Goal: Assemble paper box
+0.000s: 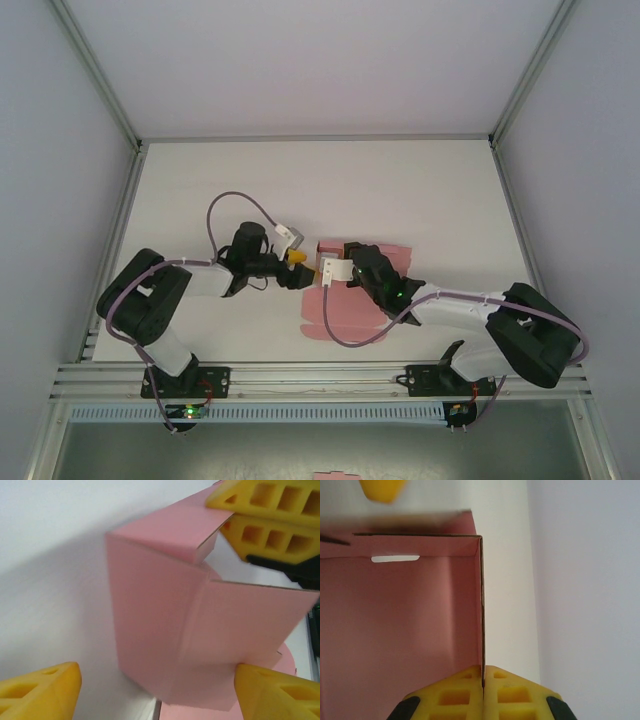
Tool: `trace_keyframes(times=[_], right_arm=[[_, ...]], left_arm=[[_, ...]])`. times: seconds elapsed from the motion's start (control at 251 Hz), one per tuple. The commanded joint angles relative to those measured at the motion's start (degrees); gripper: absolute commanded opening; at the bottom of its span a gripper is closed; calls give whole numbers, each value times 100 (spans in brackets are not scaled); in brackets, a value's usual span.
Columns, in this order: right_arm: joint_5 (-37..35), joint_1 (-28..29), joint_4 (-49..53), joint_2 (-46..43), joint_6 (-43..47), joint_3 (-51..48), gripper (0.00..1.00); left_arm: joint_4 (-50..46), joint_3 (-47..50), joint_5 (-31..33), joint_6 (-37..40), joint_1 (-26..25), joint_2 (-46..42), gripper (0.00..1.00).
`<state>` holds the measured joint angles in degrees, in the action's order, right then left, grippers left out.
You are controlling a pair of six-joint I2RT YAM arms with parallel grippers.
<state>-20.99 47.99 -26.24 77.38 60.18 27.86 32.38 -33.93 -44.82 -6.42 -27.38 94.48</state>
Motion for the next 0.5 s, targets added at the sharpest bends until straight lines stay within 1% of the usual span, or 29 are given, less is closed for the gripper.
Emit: trace_keyframes(times=[0.0, 0.076, 0.12, 0.192, 0.303, 0.371, 0.411, 0.495], right_arm=[[26, 131, -1, 12, -156, 19, 0], [116, 172, -13, 1, -253, -41, 0], [204, 186, -22, -50, -330, -74, 0], [341, 208, 13, -142, -417, -118, 0], [488, 237, 242, -159, -522, -77, 0], [571, 292, 412, -70, -643, -5, 0], [522, 323, 474, 20, -714, 35, 0], [311, 393, 511, 176, -768, 15, 0]], left_arm=[[-58, -278, 42, 226, -110, 237, 81], [72, -322, 567, 67, -120, 330, 81], [118, -364, 749, 14, -119, 398, 80], [-4, -486, 782, 45, -119, 498, 77], [-116, -596, 887, 202, -245, 602, 77], [-9, -598, 1038, 251, -400, 620, 76], [130, -542, 1270, 285, -520, 593, 76], [491, -376, 2018, 321, -743, 511, 76]])
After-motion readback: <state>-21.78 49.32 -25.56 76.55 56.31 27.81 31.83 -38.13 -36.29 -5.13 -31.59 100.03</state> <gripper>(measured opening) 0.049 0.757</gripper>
